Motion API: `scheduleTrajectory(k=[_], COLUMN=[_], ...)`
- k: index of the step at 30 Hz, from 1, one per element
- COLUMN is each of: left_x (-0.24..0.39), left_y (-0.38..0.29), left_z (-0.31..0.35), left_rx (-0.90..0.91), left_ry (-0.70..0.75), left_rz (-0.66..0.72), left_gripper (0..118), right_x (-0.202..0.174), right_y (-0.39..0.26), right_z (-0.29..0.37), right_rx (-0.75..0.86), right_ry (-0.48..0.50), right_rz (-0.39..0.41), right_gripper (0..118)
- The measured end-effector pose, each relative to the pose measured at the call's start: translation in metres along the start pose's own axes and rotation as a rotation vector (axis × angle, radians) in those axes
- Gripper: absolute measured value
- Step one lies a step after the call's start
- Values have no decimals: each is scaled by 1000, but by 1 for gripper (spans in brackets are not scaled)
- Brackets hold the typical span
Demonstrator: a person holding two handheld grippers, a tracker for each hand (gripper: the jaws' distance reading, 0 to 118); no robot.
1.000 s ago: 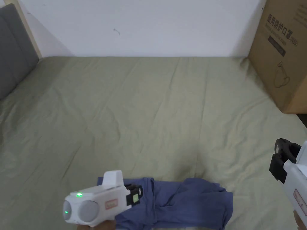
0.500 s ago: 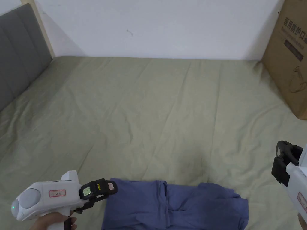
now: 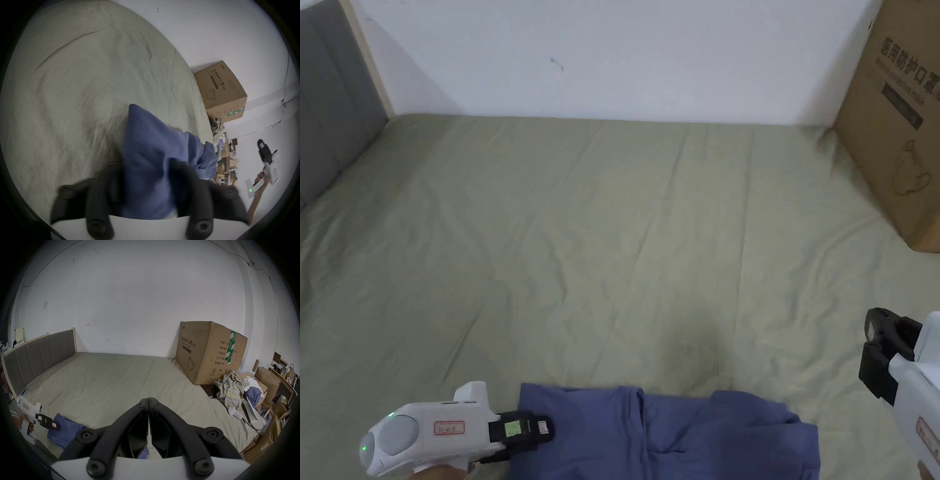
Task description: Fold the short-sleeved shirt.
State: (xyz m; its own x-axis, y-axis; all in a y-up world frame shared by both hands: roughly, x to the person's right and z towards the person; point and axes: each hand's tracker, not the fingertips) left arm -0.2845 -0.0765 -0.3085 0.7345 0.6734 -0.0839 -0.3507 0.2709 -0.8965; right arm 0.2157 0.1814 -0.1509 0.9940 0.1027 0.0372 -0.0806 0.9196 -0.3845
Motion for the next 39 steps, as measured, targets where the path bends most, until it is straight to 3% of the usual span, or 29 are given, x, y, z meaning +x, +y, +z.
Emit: scheduleTrajectory(k=[12,18,23,26,33,35,39], left_x=[69,78,77,96,191,193,236], left_y=[-23,-11,1,-1,-21,-14,-36], left_z=[35,85,127,139,104,80,31], left_rx=[60,104,138,164,117,82,21], left_ry=[134,197,335,331,205,179,204], left_rz=[-168,-181,-191,-182,-272,-287,-368], left_gripper=[7,7,7,7,7,7,7], right_x=[5,6,8,10,19,22,30], right_y=[4,8,9,9,6,4,2], right_z=[6,14,17,18,21,23,28], right_rx=[22,49,65,70,73,74,73], right_ry=[9,19,30,34,37,33,10], right_rz=[-27,-32,-42,-43,-58,-61,-66], right_gripper=[0,0,0,0,0,0,0])
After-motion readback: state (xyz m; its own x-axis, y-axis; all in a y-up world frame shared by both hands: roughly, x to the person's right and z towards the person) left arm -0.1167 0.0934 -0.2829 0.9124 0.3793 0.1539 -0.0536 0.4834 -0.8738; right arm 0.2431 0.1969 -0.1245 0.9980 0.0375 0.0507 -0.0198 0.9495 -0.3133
